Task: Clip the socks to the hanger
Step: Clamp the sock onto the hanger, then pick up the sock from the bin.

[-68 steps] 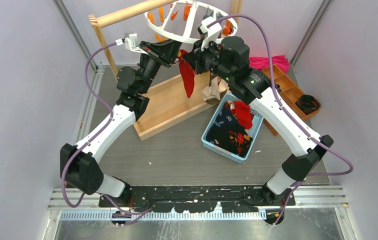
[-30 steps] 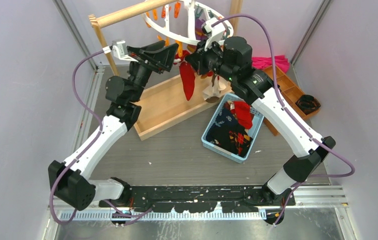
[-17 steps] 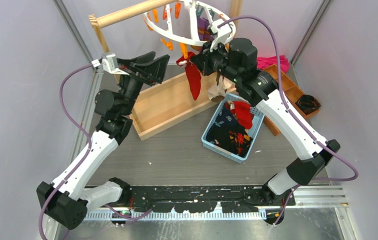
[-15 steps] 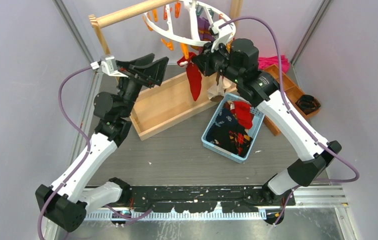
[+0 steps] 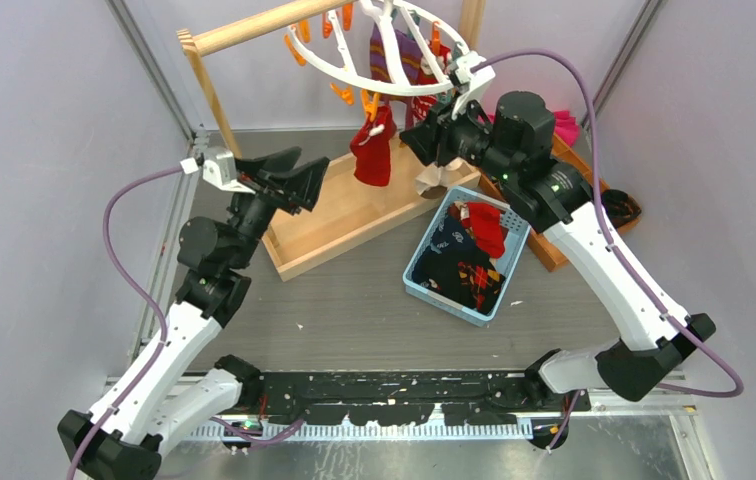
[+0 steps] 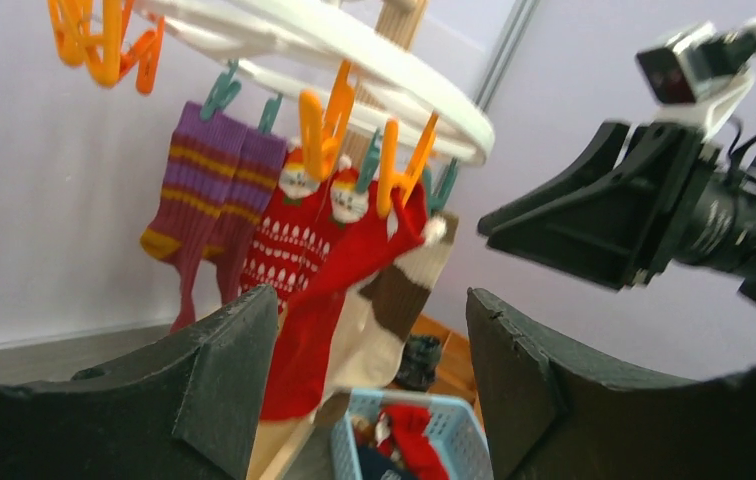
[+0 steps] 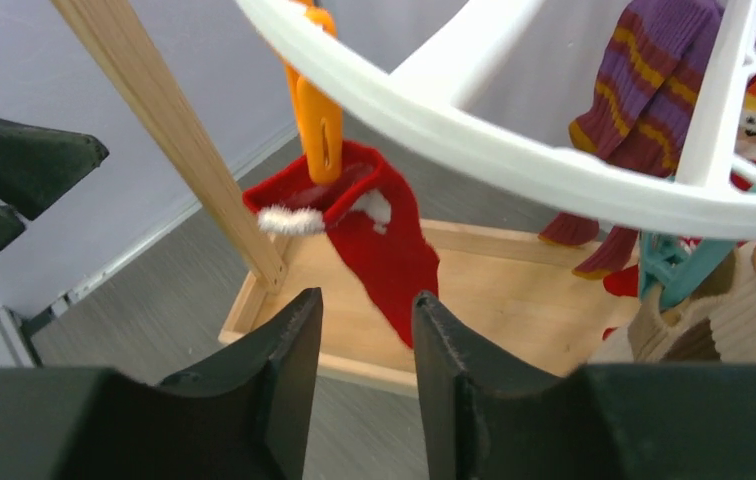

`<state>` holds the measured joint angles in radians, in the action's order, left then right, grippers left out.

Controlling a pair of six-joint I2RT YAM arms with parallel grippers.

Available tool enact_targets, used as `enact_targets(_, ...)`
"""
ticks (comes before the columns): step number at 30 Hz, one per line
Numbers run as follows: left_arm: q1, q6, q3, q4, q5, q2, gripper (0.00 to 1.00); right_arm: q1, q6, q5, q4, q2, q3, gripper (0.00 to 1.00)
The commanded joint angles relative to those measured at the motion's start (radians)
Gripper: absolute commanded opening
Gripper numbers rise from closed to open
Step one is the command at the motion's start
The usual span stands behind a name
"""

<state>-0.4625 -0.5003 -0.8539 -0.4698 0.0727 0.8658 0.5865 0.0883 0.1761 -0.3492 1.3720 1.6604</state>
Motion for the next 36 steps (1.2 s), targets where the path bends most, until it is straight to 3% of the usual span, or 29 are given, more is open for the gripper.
enact_targets(1, 0.002, 0.134, 0.08, 0.037, 0.055, -0.081, 0.7, -0.042, -0.051, 0.161, -0.035, -0.077, -0.04, 0.5)
enact_targets(6, 0.003, 0.192, 0.19, 0.029, 0.077, -0.148, 0.77, -0.109, -0.16, 0.415, -0.181, -0.137, -0.073, 0.72)
enact_targets(11, 0.002, 0.192, 0.294, -0.015, 0.091, -0.176, 0.91, -0.18, -0.186, 0.477, -0.283, -0.201, -0.148, 0.98)
enact_targets(18, 0.002, 0.155, 0.403, -0.1, 0.19, -0.166, 0.93, -0.271, -0.332, 0.522, -0.552, -0.253, -0.208, 1.0)
enact_targets(23, 0.002, 0.042, 0.471, -0.196, 0.233, -0.139, 0.93, -0.334, -0.465, 0.503, -0.798, -0.231, -0.189, 1.0)
enact_targets(27, 0.003, -0.05, 0.499, -0.181, 0.227, -0.135, 0.93, -0.473, -0.464, 0.626, -0.691, -0.243, -0.343, 1.0)
enact_targets(33, 0.004, -0.091, 0.477, 0.071, 0.174, -0.256, 0.91, -0.659, -0.228, 0.732, -0.229, -0.27, -0.644, 1.0)
enact_targets(36, 0.004, -0.097, 0.467, 0.187, 0.156, -0.327, 0.9, -0.676, -0.298, 0.659, -0.328, -0.218, -0.589, 1.0)
